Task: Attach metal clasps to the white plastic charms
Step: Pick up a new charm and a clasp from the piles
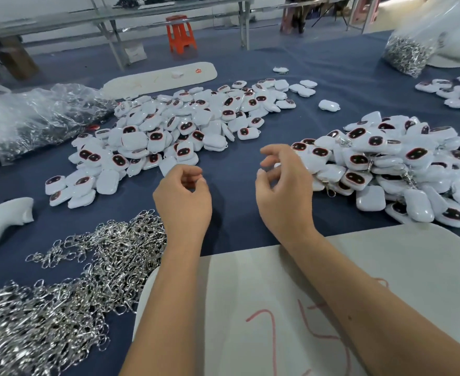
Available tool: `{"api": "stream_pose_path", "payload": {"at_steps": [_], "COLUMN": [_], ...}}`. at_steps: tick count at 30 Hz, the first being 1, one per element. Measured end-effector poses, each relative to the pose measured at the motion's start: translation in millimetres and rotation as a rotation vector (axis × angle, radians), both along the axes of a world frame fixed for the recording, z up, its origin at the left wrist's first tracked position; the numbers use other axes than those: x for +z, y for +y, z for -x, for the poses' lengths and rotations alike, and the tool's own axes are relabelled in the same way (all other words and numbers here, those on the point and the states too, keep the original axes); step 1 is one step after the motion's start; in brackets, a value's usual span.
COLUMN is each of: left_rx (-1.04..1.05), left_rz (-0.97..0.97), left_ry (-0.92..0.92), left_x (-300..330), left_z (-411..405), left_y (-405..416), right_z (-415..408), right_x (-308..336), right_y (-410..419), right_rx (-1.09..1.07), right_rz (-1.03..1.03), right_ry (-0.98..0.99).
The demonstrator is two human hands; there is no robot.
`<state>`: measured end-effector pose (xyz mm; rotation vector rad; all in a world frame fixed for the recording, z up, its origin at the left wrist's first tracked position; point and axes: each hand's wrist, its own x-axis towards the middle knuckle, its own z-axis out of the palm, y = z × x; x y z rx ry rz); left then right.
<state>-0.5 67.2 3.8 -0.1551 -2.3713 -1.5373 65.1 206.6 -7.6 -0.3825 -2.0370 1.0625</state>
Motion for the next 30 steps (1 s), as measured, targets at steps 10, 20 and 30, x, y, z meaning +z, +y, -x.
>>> {"api": "stream_pose_path", "payload": {"at_steps": [10, 20, 30], "left_rx": [0.029, -0.122, 0.009], "left_rz": [0.305, 0.528, 0.509], "left_ry": [-0.359, -0.455, -0.416], "left_x": [18, 23, 16], "left_z": [34, 33, 37], "left_y": [-110, -121, -109], "right_z": [71, 123, 113], "right_x": [5, 9, 2], "right_y": [-75, -122, -114], "right_rx": [0.366, 0.435, 0.579], "right_rz": [-0.803, -1.048, -0.826], "right_ry": [-0.484, -0.608, -0.434]}}
